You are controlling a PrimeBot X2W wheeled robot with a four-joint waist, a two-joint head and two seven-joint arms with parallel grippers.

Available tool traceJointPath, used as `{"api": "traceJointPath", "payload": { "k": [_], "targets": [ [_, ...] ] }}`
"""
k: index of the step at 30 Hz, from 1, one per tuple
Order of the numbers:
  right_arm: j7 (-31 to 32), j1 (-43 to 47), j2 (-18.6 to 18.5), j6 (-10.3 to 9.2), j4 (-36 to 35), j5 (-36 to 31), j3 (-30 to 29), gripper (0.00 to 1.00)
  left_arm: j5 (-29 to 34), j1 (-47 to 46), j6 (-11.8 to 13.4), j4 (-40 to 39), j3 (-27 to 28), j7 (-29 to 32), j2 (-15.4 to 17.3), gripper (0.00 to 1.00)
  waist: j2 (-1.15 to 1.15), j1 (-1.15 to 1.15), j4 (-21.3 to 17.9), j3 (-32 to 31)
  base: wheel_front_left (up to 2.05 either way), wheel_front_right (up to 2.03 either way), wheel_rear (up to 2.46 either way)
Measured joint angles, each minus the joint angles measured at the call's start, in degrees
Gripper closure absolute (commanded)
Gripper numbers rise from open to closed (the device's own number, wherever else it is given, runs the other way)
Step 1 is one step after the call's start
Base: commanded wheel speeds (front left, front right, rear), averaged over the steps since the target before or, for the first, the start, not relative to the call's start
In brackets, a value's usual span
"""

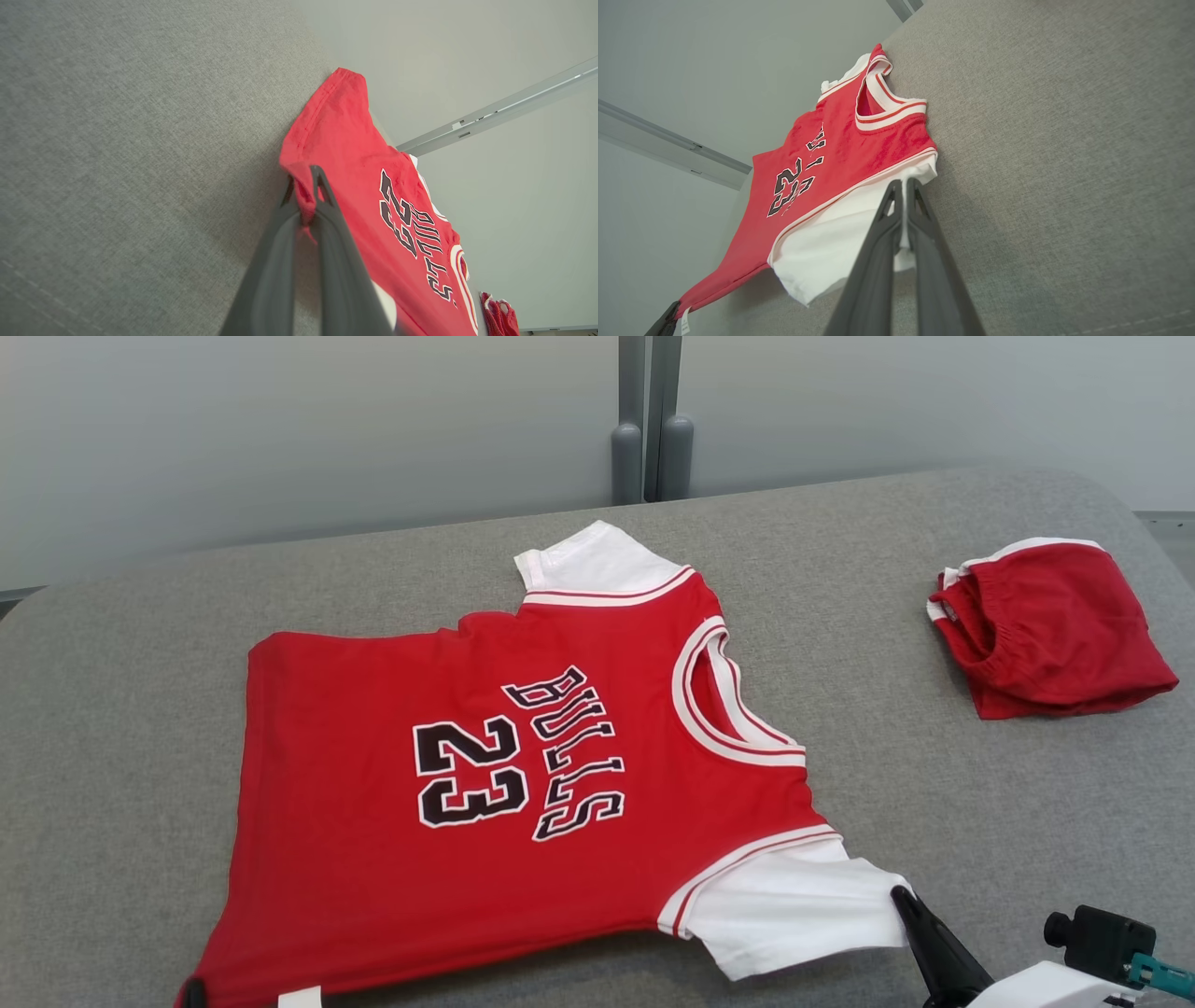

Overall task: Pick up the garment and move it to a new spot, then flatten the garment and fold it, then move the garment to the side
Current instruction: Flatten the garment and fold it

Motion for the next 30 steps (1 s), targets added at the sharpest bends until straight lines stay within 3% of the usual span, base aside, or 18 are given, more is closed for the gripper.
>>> {"api": "traceJointPath", "payload": {
  "k": [16, 30],
  "targets": [
    [-0.2, -3.2, 0.1, -0.02, 3.4, -0.4, 0.5, 1.0, -1.0, -3.2, 1.0, 1.4, -1.5, 2.2, -1.3, 1.0, 0.0, 0.0, 0.6, -0.7, 0.0, 0.0, 0.0],
    [-0.8, -16.7, 0.1, -0.03, 13.1, -2.8, -0.1, 1.0, -1.8, -15.7, 2.6, 7.9, -2.6, 4.7, -1.7, 1.0, 0.0, 0.0, 2.6, 1.4, 0.0, 0.0, 0.0]
  ]
}}
